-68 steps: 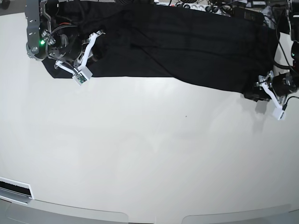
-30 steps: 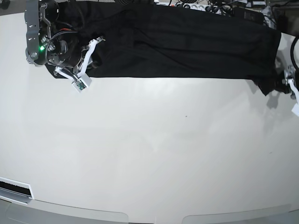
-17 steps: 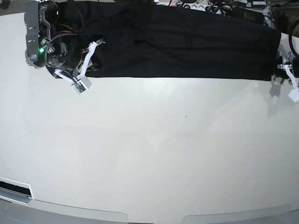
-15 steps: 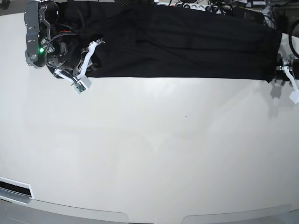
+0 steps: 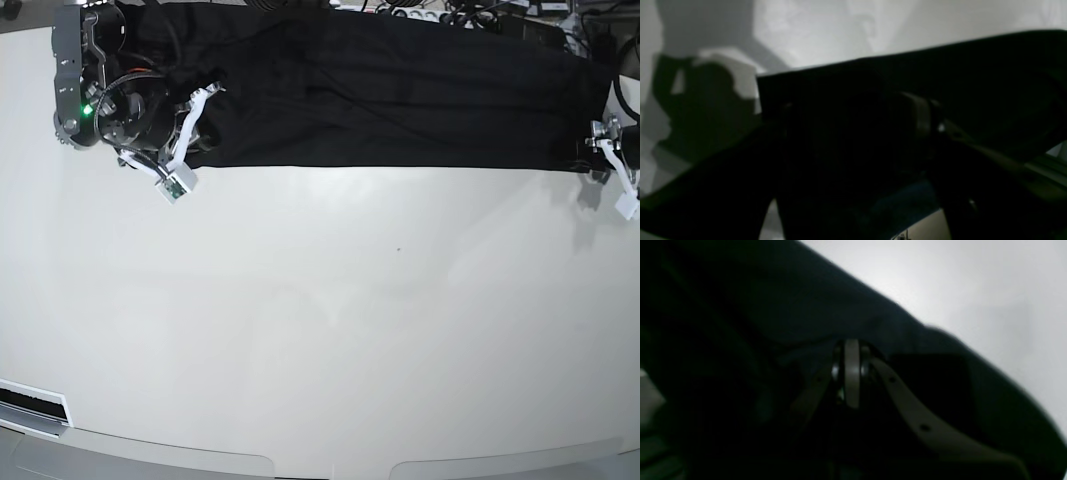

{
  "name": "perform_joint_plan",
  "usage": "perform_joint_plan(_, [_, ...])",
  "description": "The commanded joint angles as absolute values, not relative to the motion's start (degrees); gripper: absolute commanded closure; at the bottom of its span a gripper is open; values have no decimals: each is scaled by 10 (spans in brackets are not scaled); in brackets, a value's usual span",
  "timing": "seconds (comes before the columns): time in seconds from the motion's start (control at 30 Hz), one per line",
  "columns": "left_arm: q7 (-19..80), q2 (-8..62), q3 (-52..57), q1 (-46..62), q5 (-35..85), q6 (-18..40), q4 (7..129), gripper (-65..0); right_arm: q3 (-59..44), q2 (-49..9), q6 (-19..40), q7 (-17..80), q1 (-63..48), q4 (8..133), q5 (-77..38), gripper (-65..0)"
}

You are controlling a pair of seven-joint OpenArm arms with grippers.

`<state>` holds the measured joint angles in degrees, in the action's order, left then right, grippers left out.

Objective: Layout the t-shirt on the table in an organized manner, then fold the t-shirt properly
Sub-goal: 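Grasp the folded strip end with the left gripper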

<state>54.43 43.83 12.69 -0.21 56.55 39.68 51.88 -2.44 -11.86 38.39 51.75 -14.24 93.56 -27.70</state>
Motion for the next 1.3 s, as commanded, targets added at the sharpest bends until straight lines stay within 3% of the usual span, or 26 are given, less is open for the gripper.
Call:
perform_joint_plan(0.0, [545, 469, 132, -19, 575, 400, 525, -394, -27, -123, 387, 515, -127, 945, -297, 0])
perform_joint_plan(0.23, [596, 507, 169, -47, 647, 400, 525, -394, -27, -123, 390, 532, -100, 945, -315, 0])
perform_joint_plan(0.53, [583, 506, 279, 53, 614, 392, 524, -394, -27, -123, 390, 532, -100, 945, -313, 0])
perform_joint_plan(0.73, [487, 498, 346, 142, 557, 400, 523, -394, -27, -122, 390, 532, -100, 945, -313, 0])
perform_joint_plan(0.97, [387, 448, 346, 147, 455, 400, 523, -394, -27, -122, 390, 532, -100, 945, -315, 0])
perform_joint_plan(1.27, [386, 387, 322, 144, 440, 400, 522, -394, -27, -122, 388, 538, -100, 945, -316, 0])
